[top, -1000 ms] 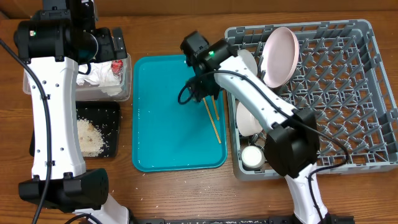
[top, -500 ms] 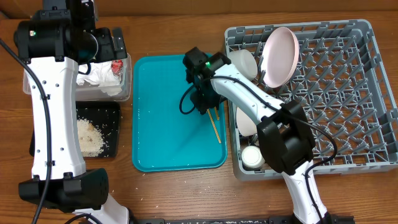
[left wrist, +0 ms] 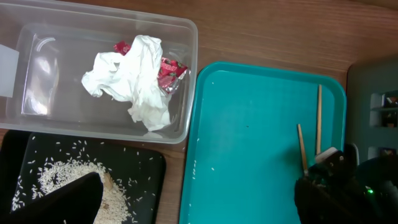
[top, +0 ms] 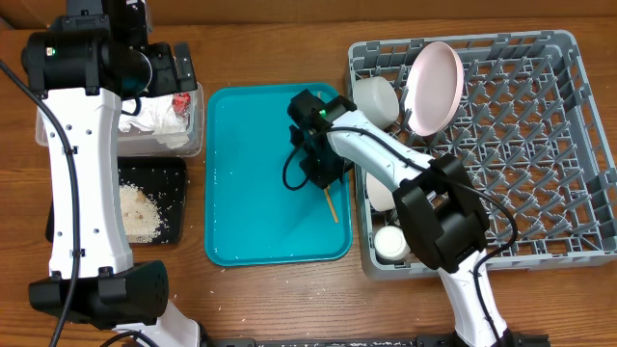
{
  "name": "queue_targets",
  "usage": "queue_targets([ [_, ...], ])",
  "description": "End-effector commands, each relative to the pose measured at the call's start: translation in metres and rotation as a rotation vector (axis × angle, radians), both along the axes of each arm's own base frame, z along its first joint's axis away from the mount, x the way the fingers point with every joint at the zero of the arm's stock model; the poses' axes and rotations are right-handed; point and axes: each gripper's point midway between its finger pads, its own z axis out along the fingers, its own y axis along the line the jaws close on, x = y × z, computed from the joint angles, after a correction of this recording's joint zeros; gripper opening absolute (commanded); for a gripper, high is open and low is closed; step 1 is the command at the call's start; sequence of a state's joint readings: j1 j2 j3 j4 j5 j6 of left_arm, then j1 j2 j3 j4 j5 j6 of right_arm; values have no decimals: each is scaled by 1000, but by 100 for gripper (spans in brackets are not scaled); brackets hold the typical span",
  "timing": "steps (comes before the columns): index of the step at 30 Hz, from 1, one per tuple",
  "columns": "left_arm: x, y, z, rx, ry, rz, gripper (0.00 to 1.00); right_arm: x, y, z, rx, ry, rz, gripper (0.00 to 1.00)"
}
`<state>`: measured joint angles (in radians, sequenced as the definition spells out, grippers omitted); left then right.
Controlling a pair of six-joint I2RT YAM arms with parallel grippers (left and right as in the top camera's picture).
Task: Sort waste into correct bins and load items into the dishwasher
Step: 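Reach the right gripper to the chopsticks and grasp one chopstick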
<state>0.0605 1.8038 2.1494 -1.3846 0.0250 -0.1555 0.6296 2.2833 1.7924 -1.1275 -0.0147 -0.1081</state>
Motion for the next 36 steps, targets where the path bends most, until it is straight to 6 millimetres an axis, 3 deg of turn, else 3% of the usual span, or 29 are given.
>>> queue_targets([
  [1, 2, 0, 2, 3, -6, 7, 100, -19, -3, -18, -13, 72, -4, 24],
  [7, 2, 0, 2, 3, -6, 7, 100, -22, -6, -15, -27, 88, -56, 22],
  [11, 2, 1, 2, 3, -6, 7, 100, -21, -5, -2, -34, 96, -77, 18],
  [20, 2, 0, 2, 3, -6, 7, 100, 3, 13, 67, 22, 26, -103, 17],
  [23, 2, 1, 2, 3, -6, 7, 100, 12, 19, 84, 51, -10, -102, 22],
  [30, 2, 1, 2, 3, -6, 7, 100, 38, 26, 67, 71, -118, -102, 43],
  [36, 2, 0, 2, 3, -6, 7, 100, 56, 15, 33, 16, -214, -116, 49],
])
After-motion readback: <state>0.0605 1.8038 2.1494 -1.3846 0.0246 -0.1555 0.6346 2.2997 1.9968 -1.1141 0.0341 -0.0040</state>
